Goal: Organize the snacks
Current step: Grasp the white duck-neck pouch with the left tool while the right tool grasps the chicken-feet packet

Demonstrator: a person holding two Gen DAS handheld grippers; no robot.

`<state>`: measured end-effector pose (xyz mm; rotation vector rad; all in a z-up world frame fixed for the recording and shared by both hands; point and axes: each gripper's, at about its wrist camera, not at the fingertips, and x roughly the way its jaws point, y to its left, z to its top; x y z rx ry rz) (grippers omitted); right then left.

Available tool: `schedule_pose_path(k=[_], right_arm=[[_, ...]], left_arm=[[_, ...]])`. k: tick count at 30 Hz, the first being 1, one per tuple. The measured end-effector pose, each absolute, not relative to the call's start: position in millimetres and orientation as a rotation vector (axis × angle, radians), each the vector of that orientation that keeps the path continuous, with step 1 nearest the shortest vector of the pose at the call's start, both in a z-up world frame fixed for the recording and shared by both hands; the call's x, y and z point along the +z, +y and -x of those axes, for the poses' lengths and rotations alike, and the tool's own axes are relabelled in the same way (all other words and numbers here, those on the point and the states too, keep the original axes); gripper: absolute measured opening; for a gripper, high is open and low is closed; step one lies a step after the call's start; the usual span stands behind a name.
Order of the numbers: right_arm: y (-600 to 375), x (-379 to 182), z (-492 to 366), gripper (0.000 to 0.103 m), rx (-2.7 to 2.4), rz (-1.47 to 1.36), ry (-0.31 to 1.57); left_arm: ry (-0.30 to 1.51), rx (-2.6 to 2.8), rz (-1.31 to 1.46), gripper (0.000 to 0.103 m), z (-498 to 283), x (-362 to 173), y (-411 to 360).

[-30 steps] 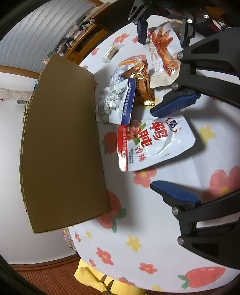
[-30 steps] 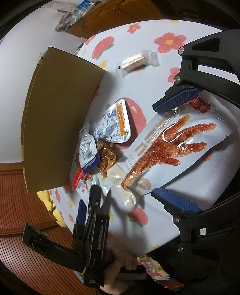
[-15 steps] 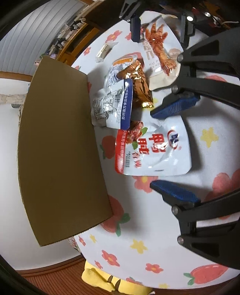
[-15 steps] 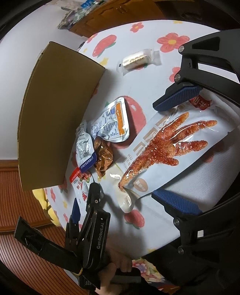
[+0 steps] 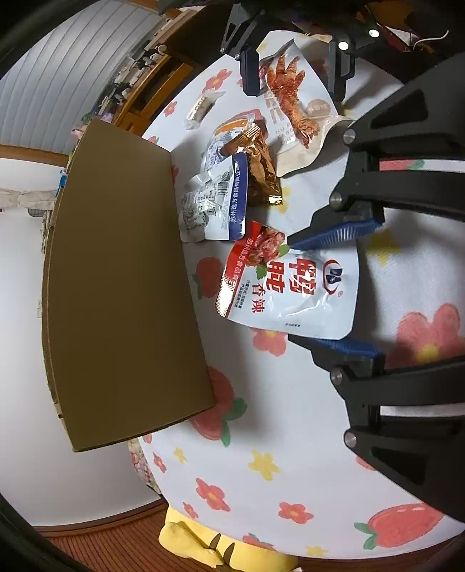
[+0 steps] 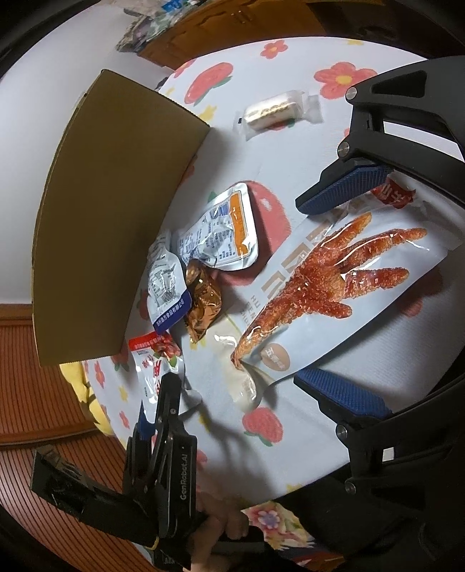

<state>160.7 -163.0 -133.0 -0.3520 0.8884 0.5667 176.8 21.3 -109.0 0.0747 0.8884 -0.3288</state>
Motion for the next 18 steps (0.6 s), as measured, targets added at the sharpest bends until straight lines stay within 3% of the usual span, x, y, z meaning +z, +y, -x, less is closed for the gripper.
schedule_pose_path(k=[9,18], right_arm=[[-162.2,-139.4,-162.5,0.089,0.588,0.386,0.902],[-183.4,-134.1,-167.7,0.053,0.578,0.322,0.898]], left_arm=[[0.884,-0.319,-0.147,0.055,-175.3,-113.3,11.7],[0.865,-0.341,-0.153,0.056,-172.6,-114.6,12.2]])
